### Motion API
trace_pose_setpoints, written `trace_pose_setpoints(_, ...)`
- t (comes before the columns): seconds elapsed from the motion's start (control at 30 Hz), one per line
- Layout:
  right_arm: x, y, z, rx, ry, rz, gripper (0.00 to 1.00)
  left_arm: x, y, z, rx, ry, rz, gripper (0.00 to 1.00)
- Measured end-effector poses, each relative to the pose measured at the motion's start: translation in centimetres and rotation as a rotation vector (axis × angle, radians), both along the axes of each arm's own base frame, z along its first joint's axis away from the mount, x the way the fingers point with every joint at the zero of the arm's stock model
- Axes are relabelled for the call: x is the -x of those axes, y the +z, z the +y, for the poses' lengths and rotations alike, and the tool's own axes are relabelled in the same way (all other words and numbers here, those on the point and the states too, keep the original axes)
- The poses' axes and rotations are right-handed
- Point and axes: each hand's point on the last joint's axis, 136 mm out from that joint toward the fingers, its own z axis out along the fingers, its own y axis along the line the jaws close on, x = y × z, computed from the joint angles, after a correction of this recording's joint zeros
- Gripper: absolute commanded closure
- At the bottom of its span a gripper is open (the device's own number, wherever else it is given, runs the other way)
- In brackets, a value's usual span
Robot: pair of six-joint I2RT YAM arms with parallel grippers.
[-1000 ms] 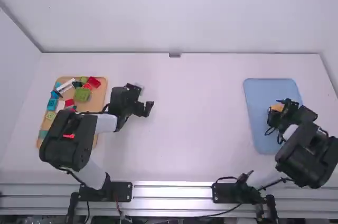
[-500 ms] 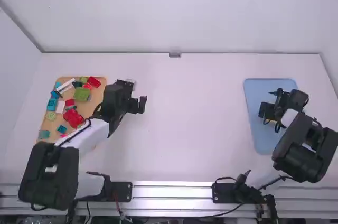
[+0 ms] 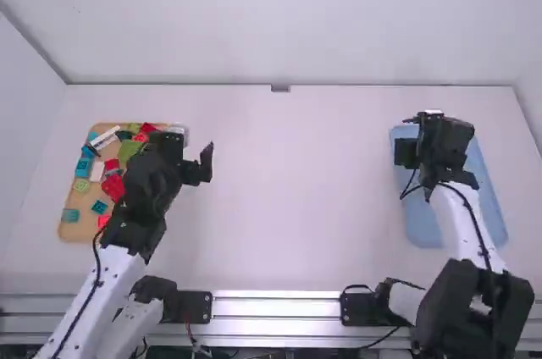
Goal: Assemble lego blocks to make yellow taxi
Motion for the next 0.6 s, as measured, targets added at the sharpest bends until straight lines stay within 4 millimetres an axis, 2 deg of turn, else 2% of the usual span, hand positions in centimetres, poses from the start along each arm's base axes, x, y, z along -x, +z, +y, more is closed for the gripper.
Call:
trace_pose_setpoints(0.07,-0.2,0.5,0.4,0.000,-0.001,-0.027,0.10,0.2,-0.3,0.8,-0.003,0.022,-0.004,0.09)
trace_pose_setpoints(0.3,0.4,0.8,4.2,-0.050,0.039,-0.107,0.21,2.1,-4.3,3.9,-0.011,0.120,0.049,0.21)
trace_pose_setpoints(0.47,1.9,0.4,7.2,-0.108,0.074,-0.127,0.29,3.4,-5.5,4.2,-0.014,0.127,0.033,0.31)
trace_pose_setpoints(0.6,3.8,-0.5,9.3,-0.168,0.094,-0.129,0.37,4.6,-7.6,4.2,-0.014,0.128,0.033,0.39)
